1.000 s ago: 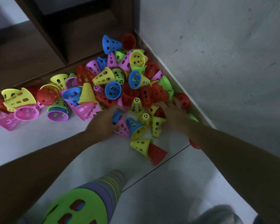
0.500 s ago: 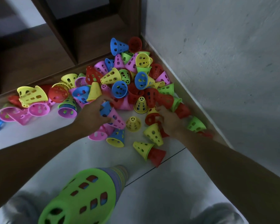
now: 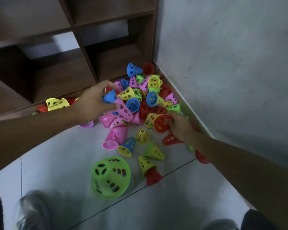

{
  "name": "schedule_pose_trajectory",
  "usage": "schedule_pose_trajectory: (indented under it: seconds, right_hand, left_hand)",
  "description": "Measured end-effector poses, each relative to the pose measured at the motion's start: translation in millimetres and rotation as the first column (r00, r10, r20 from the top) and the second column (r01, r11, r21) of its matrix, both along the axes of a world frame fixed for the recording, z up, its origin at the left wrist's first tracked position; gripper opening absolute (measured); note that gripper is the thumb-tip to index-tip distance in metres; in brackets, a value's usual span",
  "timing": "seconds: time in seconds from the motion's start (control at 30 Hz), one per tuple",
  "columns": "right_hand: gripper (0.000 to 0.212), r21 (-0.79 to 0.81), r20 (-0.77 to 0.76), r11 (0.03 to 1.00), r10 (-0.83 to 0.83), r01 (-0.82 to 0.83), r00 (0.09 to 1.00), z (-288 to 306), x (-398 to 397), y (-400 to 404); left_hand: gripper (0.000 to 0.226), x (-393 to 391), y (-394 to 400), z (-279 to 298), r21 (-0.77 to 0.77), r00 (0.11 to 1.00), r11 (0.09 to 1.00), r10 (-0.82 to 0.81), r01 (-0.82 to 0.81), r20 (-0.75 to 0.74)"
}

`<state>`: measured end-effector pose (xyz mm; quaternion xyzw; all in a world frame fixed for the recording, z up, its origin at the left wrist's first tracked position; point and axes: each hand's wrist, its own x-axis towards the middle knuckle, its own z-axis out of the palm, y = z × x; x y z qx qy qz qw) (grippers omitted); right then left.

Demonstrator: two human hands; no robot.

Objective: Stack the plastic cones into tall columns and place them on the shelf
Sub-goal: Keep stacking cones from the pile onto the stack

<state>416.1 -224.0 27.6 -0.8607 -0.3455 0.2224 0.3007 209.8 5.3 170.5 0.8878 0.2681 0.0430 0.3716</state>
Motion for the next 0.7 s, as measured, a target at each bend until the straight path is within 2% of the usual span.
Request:
schedule_pose_trajectory:
  seconds: [0.13,0.23,0.27,0.33,0.57,0.7]
  right_hand:
    - [0.026,0.125,0.039,0.992,0.008,-0.013,0.999,57,-14,9]
    - [0.011,0.255,-0.002,0.966,0.036,-0.034,0.999,106,-26,17]
    - [0.007,0.288,-0.011,0.957,0.043,-0.038,0.999,123,-32,19]
    - [0.015,0.35,-0.035,0.936,0.046,-0.031,0.998,155,-45,18]
    - [0.009,0.399,-0.223,0.915,0.03,0.063,0.974,229,-91,-22]
    - [0.01,0.398,-0.244,0.912,-0.003,0.103,0.97,253,-108,-41]
  left_hand:
    - [0.055,-11,-3,54,0.01,0.999,0.999,-0.031,0.031,0.036]
    - [0.057,-20,-9,93,0.051,0.999,0.998,-0.027,0.026,0.03]
    - [0.058,-23,-13,106,0.046,0.999,0.999,-0.013,0.011,0.04]
    - [0.058,-29,-21,129,-0.022,0.997,0.999,0.032,-0.03,0.072]
    - [0.021,-67,-47,172,-0.224,0.974,0.973,0.097,-0.05,0.204]
    - [0.011,-79,-59,179,-0.152,0.965,0.988,0.079,-0.042,0.249]
